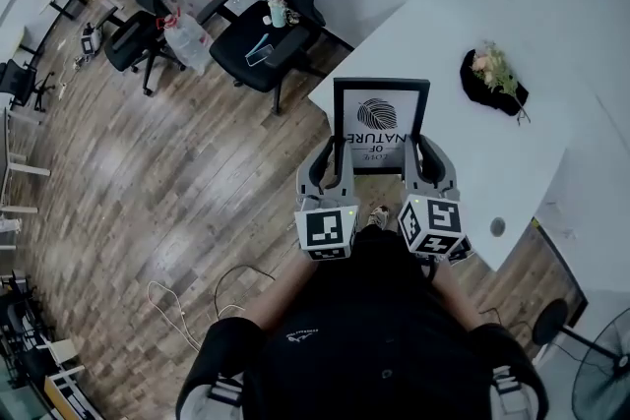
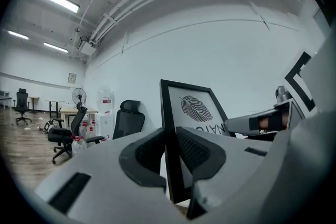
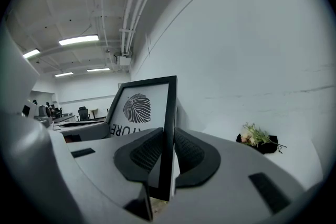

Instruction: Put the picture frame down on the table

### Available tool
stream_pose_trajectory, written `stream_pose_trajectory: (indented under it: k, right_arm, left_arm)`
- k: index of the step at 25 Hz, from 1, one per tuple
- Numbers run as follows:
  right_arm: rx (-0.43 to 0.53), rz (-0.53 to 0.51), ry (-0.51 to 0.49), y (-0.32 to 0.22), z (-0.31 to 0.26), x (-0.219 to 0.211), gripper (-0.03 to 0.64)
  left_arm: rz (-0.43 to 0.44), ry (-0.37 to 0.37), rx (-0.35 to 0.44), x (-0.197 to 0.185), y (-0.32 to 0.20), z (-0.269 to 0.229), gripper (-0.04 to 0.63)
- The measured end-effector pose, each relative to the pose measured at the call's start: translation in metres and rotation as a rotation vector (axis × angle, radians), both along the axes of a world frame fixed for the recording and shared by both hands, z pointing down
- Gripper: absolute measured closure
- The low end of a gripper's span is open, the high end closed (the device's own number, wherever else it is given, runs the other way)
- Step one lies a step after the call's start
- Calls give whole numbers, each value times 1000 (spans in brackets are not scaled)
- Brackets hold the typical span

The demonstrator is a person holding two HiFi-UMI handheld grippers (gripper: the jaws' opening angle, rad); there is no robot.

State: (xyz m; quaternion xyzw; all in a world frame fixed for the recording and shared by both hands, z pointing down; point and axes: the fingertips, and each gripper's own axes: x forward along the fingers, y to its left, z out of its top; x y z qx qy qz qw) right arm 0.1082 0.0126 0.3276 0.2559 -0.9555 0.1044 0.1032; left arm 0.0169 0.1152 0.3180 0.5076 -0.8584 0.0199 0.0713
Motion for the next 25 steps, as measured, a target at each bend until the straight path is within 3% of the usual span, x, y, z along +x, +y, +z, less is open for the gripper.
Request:
stream_pose_trajectory:
  k: [8,14,25]
  right_arm:
    - [-11,-38,-9,-58,6,-2,551]
    - [-27,-33,-2,-80,14,-3,551]
    - [-45,168,17,-133,25,7,551]
  left_arm:
    - [-23,20,22,7,-55,0,520]
    - [-30,4,-22,1,-77,11,520]
    - [170,9,-30,-9,-150,22,520]
